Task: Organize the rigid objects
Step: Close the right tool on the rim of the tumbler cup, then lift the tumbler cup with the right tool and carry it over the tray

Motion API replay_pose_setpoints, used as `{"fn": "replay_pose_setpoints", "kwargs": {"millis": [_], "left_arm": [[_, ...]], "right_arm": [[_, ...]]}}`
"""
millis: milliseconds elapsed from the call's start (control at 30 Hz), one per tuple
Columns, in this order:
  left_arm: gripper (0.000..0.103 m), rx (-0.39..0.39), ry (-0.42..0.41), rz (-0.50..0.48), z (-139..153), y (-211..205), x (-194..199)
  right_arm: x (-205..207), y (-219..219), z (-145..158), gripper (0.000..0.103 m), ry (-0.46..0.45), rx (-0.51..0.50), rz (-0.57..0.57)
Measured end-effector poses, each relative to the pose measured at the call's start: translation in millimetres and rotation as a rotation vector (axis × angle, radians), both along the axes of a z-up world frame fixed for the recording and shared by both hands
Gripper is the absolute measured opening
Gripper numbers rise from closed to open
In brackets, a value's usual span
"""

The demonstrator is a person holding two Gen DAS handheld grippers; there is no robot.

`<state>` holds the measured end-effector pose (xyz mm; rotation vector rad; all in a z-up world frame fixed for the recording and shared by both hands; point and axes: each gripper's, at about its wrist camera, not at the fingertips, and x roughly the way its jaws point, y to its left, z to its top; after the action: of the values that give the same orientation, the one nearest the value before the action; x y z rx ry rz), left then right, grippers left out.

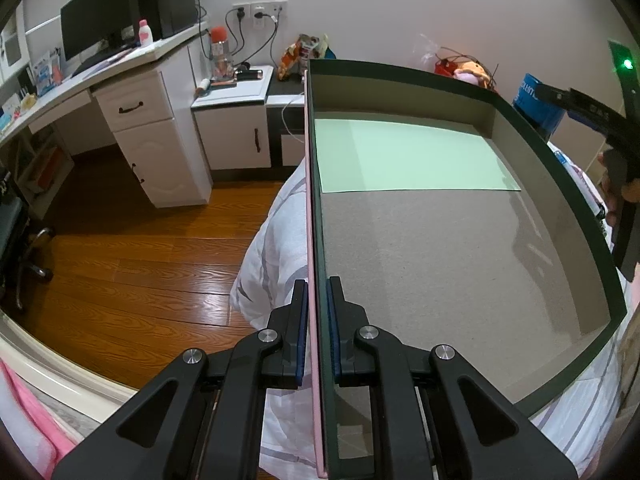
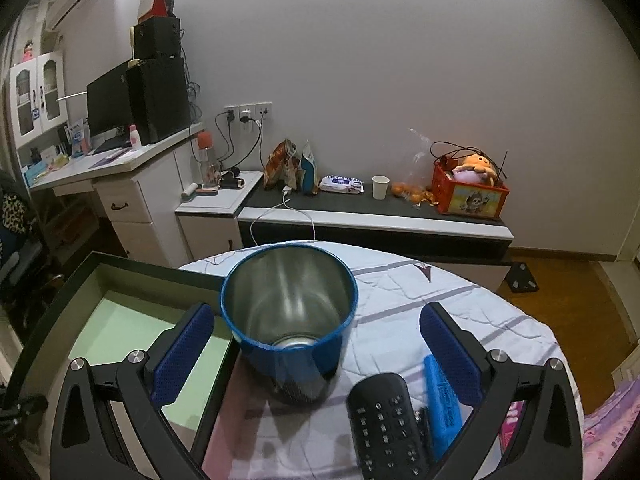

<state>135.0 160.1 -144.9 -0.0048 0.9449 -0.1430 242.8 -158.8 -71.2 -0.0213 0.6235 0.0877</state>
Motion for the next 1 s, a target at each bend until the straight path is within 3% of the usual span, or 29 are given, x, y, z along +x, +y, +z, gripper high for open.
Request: {"fn": "replay_pose_setpoints", "kwargs": {"millis": [200,267,333,367,700,833,1000], "left_arm": [[0.009,0.002,0.0,0.001,0,-1,1],[0.008,0.005,0.0,0.001,0,-1,1],[0.008,0.007,0.0,0.002,0,0,1],[0.008,0.009,0.0,0.003,0,-1,0],[0.009,0.016,0.0,0.006,0,-6,1],[0.009,0.019,-0.003,0.007,1,-7,1],[0.008,0.01,-0.007,0.017,1,-6,0]], "right_arm": [[16,0,-6,0.103,0.023,0.001,-0.017],[17,-1,-7,0.096,0.027,0.005,-0.016],[18,-2,-9,0.083,0.051,0.016,-0.005],[19,-2,-10,0.069,0.063,0.029,0.009],[-3,3,-2,0.068,0.043,-0.007,0.03],[-21,7,16,0.068,-0.013,-0.065,0.001],[-59,18,44,0.068,-0.075,-0.059,0.002]]}}
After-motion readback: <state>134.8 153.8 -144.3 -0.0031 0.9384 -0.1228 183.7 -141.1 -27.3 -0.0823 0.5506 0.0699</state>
